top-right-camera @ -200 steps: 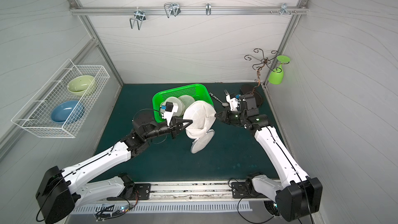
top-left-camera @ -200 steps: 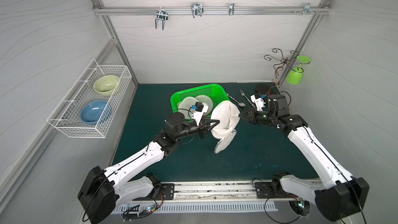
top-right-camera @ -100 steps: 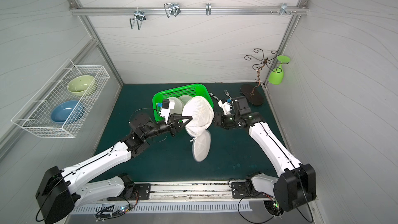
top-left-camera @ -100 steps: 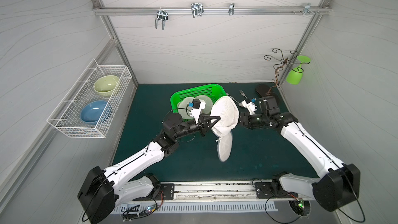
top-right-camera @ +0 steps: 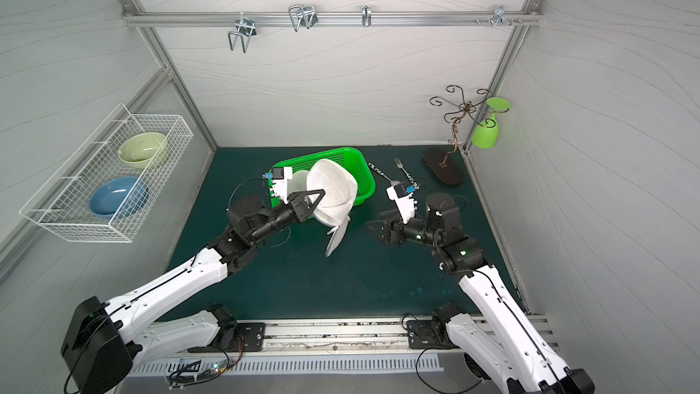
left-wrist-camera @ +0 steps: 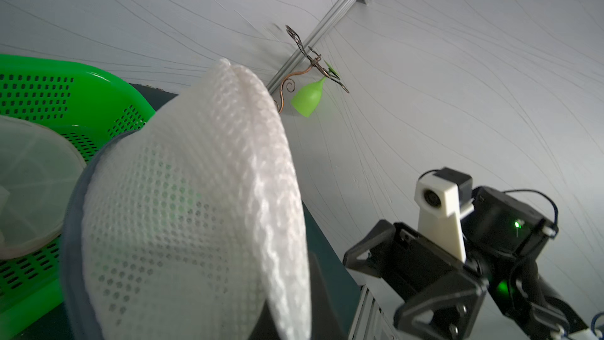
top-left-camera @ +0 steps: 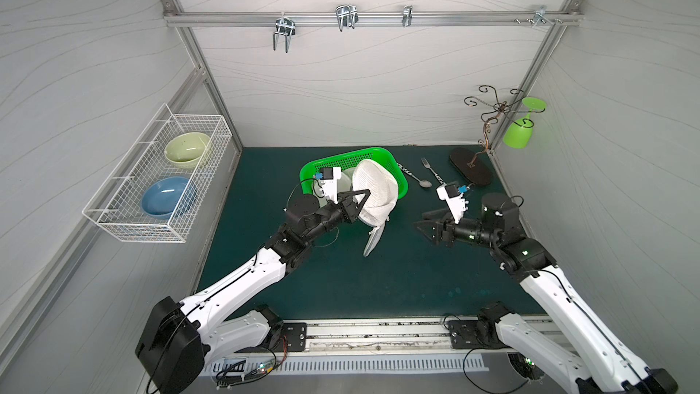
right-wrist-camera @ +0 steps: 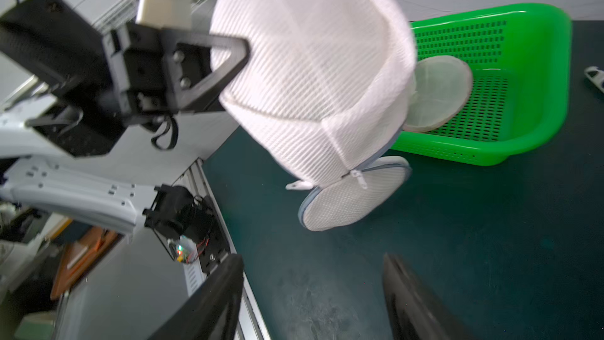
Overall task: Turn the laundry bag inside out
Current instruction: Turn over the laundry bag.
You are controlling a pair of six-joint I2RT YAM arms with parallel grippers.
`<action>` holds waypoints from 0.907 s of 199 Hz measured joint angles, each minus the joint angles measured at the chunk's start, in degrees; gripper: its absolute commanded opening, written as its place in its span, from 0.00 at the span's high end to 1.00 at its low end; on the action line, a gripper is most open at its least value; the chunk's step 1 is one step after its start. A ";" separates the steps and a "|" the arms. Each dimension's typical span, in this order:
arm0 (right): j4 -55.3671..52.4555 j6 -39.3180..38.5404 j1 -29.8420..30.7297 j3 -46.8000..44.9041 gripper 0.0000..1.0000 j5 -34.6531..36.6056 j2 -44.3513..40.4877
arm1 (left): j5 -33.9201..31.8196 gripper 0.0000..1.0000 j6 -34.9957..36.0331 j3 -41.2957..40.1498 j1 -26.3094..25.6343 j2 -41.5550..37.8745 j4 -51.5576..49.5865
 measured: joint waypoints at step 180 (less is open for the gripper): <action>24.39 -9.20 7.74 3.19 1.00 12.55 17.97 | -4.74 1.00 -27.12 2.32 0.15 0.37 5.31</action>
